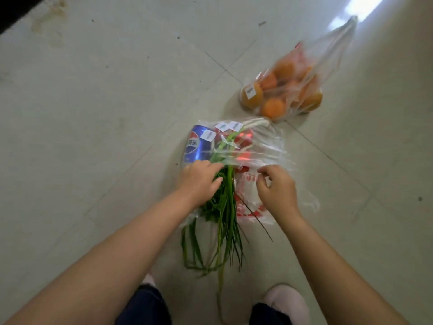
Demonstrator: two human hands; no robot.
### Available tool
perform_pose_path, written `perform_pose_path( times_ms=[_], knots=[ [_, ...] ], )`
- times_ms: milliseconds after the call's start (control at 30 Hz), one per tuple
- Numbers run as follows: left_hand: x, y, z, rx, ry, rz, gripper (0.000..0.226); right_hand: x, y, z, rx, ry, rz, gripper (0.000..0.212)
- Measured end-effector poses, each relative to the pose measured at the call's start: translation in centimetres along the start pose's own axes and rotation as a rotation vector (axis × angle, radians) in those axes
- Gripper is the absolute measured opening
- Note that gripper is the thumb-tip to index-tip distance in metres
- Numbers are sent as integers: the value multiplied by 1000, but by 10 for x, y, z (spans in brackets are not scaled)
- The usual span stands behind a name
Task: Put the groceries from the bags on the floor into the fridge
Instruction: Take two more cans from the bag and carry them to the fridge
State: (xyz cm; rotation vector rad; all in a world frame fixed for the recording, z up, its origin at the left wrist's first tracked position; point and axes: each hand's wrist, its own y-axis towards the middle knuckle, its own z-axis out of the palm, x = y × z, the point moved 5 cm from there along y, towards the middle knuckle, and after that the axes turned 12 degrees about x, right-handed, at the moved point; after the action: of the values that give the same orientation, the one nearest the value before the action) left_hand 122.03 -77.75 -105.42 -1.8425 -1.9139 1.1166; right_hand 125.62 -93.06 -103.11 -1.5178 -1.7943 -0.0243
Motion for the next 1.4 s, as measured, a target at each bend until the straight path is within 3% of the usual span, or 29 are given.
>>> perform_pose_path(
  times_ms=[100,167,267,333,600,700,767,800,933,1133,1200,1300,1367,1400],
  knots=[
    [-8,56,14,-186,106,181,41,-11,42,25,-14,-202,-306,31],
    [-12,81,18,-312,218,286,28,-21,62,39,19,-322,-359,33],
    [-8,102,11,-404,271,300,32,-41,79,47,57,-312,-303,28],
    [-6,101,0,-342,211,295,30,-50,82,47,70,-331,-262,22],
    [6,100,-15,-446,65,147,31,-48,83,45,233,-365,-188,46],
    [2,96,-10,-502,-13,316,28,-49,97,57,336,-366,-163,68],
    [-3,90,-6,-510,1,435,22,-50,103,64,324,-353,-150,73],
    [-6,90,-1,-444,41,439,29,-51,105,67,311,-353,-143,72],
    [-2,94,23,-211,195,175,72,-53,102,76,322,-384,-124,73],
    [4,89,31,-176,223,35,81,-52,69,64,380,-589,-70,74],
    [1,83,29,-313,313,140,74,-59,51,53,398,-662,-27,73],
    [-15,76,41,-480,456,568,55,-82,27,47,449,-728,70,73],
    [-28,72,59,-368,594,815,40,-100,14,52,491,-727,111,69],
    [-34,71,67,-244,659,859,37,-108,10,56,504,-724,118,66]
  ],
)
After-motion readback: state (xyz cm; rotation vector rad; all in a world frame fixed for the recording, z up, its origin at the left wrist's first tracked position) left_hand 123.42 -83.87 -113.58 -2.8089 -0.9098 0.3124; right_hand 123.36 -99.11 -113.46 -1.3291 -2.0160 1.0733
